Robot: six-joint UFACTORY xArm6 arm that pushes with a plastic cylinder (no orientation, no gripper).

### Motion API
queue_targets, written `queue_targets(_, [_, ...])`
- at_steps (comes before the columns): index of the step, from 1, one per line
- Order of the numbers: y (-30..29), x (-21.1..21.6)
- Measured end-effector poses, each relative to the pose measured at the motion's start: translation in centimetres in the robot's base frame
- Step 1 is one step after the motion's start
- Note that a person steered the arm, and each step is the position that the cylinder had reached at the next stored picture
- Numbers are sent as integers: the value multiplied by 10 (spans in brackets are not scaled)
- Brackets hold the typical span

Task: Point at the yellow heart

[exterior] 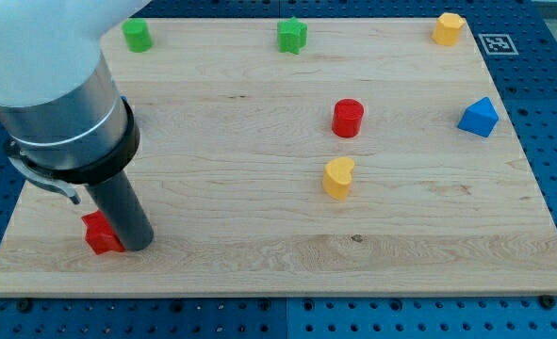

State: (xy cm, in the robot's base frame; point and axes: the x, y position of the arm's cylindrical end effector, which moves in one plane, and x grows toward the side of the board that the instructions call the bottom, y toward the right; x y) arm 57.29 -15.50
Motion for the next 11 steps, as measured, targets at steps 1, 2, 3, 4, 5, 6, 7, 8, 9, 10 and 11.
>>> queue_targets(1, [-10, 0])
queue_targets(2, [-21, 0])
queue_targets(3, [-21, 0])
queue_targets(4, [3, -12])
queue_targets(5, [52, -45])
queue_targets(6, [98, -83])
queue_targets(7, [148, -125])
queue_targets(8, [162, -132])
queue_targets(9, [162, -132])
queue_targets(10, [162, -132])
queue_targets(11, [162, -131])
